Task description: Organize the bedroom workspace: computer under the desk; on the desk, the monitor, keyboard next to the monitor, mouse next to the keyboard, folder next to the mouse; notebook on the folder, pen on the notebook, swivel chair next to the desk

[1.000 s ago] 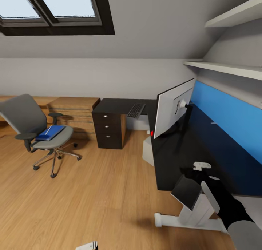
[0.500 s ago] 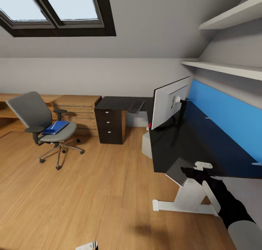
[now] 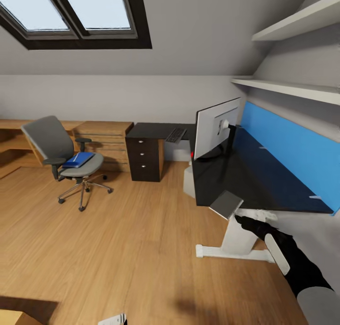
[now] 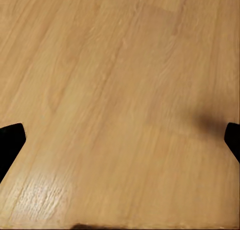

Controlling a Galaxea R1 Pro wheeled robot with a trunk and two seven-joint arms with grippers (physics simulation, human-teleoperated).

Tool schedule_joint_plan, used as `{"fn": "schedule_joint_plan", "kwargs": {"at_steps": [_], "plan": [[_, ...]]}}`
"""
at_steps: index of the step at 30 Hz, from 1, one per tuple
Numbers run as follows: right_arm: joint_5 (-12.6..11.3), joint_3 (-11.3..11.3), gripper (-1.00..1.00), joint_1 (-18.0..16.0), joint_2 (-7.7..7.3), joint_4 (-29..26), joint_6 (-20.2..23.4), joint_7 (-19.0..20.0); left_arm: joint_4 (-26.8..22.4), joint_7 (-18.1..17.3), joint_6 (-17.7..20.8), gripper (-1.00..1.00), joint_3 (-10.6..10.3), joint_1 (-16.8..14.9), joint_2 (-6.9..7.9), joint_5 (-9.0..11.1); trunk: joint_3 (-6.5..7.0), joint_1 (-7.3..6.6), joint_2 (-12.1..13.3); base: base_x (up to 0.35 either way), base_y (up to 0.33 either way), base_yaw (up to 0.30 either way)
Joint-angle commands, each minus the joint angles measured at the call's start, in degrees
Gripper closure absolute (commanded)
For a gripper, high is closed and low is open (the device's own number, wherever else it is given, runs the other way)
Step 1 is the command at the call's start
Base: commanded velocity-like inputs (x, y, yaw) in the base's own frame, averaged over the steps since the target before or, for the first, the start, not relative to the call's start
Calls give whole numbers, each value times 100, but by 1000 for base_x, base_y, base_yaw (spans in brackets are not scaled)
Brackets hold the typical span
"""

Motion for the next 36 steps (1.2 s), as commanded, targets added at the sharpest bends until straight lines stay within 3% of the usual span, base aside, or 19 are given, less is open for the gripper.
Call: {"fn": "schedule_joint_plan", "kwargs": {"at_steps": [1, 10, 14, 20, 24, 26, 30, 31, 33, 35, 36], "plan": [[-82, -9, -100, -2, -2, -6, 31, -2, 1, 21, -24, -100, -15, -3, 1, 58, -6, -4, -4, -337, 0, 0], [-443, -57, -100, 5, -16, 24, 33, 16, -1, 17, -25, -100, -15, -3, -1, 57, -6, -4, -4, -285, 0, 0], [-719, -195, -100, 20, -45, 31, 28, 61, -32, 2, -30, -100, -15, -3, -4, 63, -6, -4, -4, -101, 0, 0], [-1126, -428, -100, 96, -198, 34, 30, 375, -48, 12, -32, -100, -21, -3, -14, 66, -6, -4, -4, -27, 0, 0], [-1427, -498, -100, 119, -327, 45, 151, 672, -50, 68, -32, -100, -23, -3, -24, 66, -78, 84, -164, -6, 0, 0], [-1690, -549, -100, 124, -374, 53, 330, 772, -51, 109, -32, -100, -26, -3, -26, 66, -113, 128, -244, -3, 0, 0], [-2285, -855, -100, 128, -406, 58, 600, 843, -50, 138, -28, -100, -31, -3, -26, 66, -185, 216, -405, -1, 0, 0], [-2544, -1057, -100, 128, -412, 59, 675, 855, -47, 143, -26, -100, -32, -3, -28, 66, -203, 238, -445, 0, 0, 0], [-2804, -1275, -100, 129, -416, 62, 745, 863, -46, 147, -25, -100, -32, -3, -28, 66, -239, 282, -525, 0, 0, 0], [-3287, -1675, -100, 131, -417, 131, 900, 876, -45, 151, -25, -100, -33, -3, -26, 66, -275, 326, -605, 0, 0, 0], [-3341, -1717, -100, 132, -416, 173, 920, 881, -45, 151, -25, -100, -33, -3, -26, 66, -293, 348, -645, 0, 0, 0]]}}
